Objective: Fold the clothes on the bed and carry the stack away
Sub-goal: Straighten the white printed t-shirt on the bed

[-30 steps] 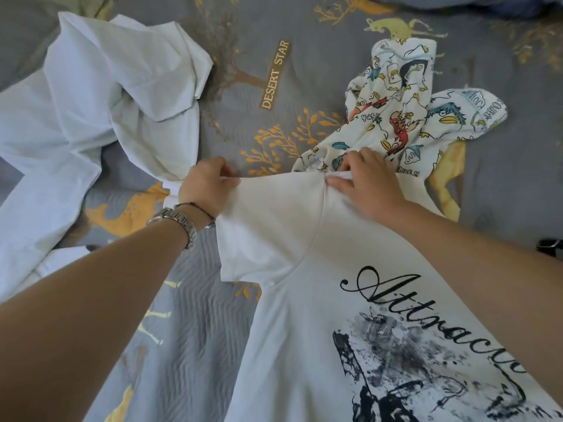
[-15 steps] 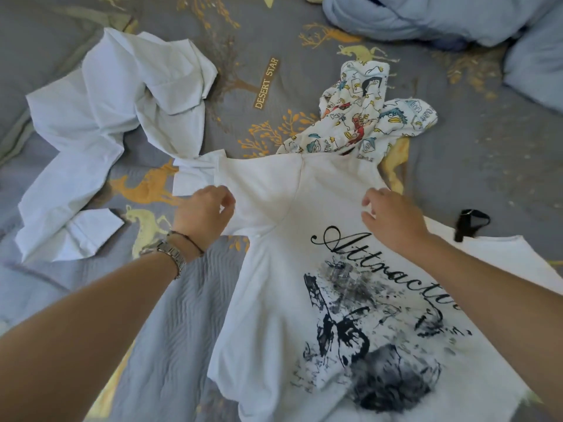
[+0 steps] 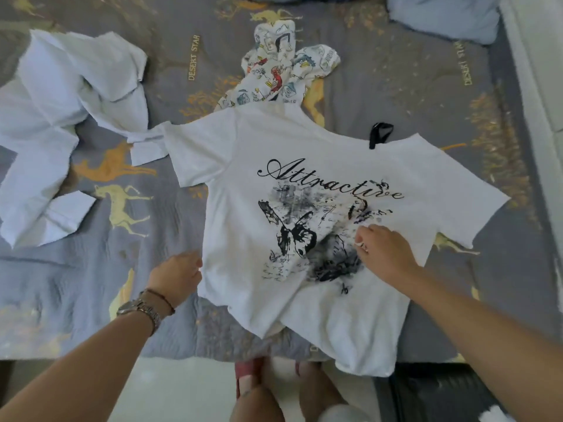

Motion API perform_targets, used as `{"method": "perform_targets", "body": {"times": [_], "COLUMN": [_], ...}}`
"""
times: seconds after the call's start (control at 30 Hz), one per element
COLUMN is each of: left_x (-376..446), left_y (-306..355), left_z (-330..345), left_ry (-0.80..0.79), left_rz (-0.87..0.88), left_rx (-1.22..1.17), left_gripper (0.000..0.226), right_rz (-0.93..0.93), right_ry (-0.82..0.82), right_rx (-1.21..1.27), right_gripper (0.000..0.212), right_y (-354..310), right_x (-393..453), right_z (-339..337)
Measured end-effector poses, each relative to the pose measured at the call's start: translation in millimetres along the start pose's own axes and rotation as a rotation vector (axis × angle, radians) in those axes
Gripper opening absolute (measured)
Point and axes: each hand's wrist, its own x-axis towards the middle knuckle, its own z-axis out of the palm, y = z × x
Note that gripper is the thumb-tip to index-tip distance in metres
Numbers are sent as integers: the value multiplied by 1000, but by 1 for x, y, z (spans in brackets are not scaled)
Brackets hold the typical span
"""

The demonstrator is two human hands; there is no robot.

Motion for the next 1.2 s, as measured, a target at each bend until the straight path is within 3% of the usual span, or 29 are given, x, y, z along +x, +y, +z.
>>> {"method": "perform_targets", "body": {"times": [0.1,0.2,0.3,0.4,0.63,0.87,1.0,1.2], "left_x": [-17,-28,-30,-27,-22,-37,-40,-44], "left_y": [-6,-14,-23,-30,-37,-25,-18,-13], "left_z": [18,33,52,71,89,96,94,87], "left_ry": [-61,-39,-59,-53,-9,105,216,388], "left_rz": [41,-15,-62,-80,105,85,71,191], "left_rx": [93,-90,-175,-233,-487,-826,-824,-744], "left_gripper": [19,31,56,65,42,33,28,14], "right_rz": [90,178,320,426,588,755,765,730], "right_ry": [-37,-79,-141,-157,6,132,195,152], "right_rx": [85,137,186,209,291,627,747,816], "right_gripper": [15,17,20,23,46,69,58,70], "right_y": [2,-6,-23,-35,-39,-34,-32,-32], "right_x": [-43,-83,-115,-136,-153,-157,-164,-176], "right_z": [26,56,84,103,125,151,167,169]}}
